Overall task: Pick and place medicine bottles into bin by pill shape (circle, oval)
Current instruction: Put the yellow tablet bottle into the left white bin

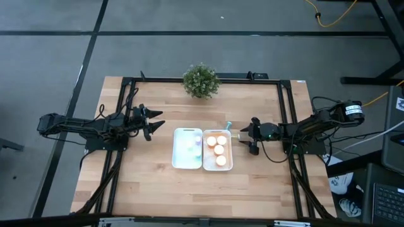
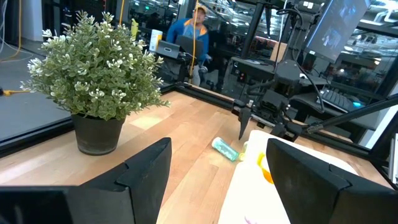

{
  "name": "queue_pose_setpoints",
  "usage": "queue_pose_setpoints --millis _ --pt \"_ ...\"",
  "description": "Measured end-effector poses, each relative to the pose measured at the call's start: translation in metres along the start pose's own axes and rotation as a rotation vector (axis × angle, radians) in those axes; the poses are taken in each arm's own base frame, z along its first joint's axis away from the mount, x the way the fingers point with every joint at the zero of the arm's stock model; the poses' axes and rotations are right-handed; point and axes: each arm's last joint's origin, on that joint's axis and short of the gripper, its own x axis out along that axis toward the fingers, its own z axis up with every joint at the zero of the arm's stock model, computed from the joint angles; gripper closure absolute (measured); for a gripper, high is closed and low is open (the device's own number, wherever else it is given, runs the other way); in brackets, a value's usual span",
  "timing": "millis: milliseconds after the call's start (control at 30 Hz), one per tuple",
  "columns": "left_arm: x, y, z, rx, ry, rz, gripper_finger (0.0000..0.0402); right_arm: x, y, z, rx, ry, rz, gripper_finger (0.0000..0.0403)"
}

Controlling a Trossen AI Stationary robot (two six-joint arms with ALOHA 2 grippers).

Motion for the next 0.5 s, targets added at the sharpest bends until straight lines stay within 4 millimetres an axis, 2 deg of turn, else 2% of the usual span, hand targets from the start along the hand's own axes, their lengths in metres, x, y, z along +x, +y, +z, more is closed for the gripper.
queue_pose_setpoints --millis 300,433,500 --pt "0.000 0.000 0.000 0.000 0.000 0.000 0.0147 0.002 0.001 -0.001 -0.032 0.009 0.026 0.0129" --pt "0.000 0.000 0.000 0.000 0.000 0.000 0.0147 0.007 0.002 -0.003 -0.049 0.018 0.025 0.0129" --pt "0.000 0.000 0.000 0.000 0.000 0.000 0.0147 0.013 0.002 0.003 -0.052 0.015 0.025 0.0129"
